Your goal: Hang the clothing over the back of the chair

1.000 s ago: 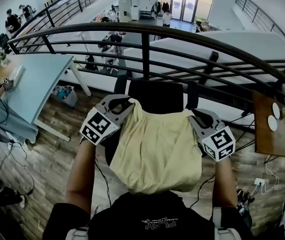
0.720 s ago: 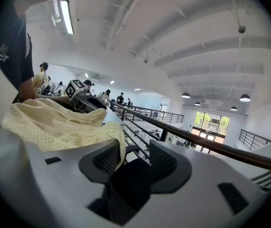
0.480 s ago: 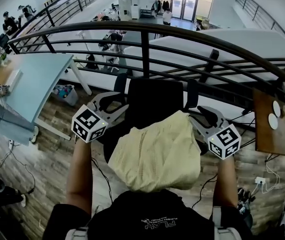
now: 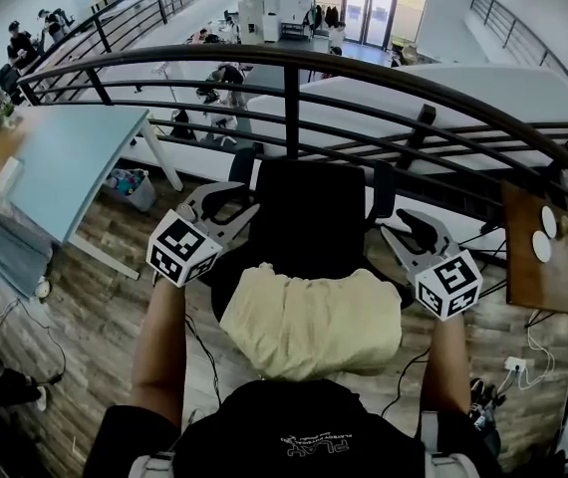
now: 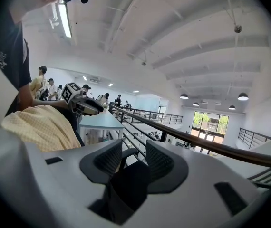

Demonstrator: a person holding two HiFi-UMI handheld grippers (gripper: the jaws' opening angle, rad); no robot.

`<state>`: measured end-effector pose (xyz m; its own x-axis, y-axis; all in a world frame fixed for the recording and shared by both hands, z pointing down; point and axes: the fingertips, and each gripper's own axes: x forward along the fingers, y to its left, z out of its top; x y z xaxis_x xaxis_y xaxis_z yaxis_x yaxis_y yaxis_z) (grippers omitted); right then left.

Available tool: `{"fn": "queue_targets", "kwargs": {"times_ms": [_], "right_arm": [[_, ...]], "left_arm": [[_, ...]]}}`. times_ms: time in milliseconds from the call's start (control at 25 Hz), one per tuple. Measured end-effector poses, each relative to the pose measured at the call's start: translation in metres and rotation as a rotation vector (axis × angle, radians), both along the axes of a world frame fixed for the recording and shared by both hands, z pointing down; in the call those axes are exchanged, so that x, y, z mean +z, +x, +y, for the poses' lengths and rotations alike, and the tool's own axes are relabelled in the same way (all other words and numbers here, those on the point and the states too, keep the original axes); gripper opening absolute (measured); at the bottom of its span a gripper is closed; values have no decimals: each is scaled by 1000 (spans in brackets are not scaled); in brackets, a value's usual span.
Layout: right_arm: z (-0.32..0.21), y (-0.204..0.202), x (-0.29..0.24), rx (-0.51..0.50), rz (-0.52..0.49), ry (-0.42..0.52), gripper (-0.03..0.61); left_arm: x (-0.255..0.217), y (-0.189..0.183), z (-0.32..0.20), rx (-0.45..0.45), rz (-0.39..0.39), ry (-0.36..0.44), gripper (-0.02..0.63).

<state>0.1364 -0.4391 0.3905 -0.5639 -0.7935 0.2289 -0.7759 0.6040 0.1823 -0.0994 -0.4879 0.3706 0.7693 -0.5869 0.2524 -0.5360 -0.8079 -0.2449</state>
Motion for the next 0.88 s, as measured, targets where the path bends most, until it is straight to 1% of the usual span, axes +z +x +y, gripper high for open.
{"fn": "queue_targets", "kwargs": {"times_ms": [120,200,280,360,480,560,640,720,880], "right_arm": [[0,-7,-11,12,-4,39,149],[0,-13,-19,27,-9,76,122],[-2,-15,-32,63,-22,133,78],[-3,-11,-48,108,-54,201,52],[0,-7,-76,160,-101,285,31],[4,-7,-92,179,-108,328,24],[7,-11,-102,184,-97,364,20],[9,-18,-108,177,-85,385,19],[8,-30,-108,162,-102,374,20]], "left_arm": [[-14,-2,2,-22,34,47,118],[-24,-4,4,-30,61,71,105],[-35,-7,5,-39,96,94,86],[-48,-10,5,-65,135,136,59],[-70,-15,8,-115,204,205,26],[-81,-17,11,-137,241,231,17],[-85,-17,12,-156,255,247,14],[-83,-19,11,-174,248,254,14],[-80,-22,12,-178,246,253,14]]}}
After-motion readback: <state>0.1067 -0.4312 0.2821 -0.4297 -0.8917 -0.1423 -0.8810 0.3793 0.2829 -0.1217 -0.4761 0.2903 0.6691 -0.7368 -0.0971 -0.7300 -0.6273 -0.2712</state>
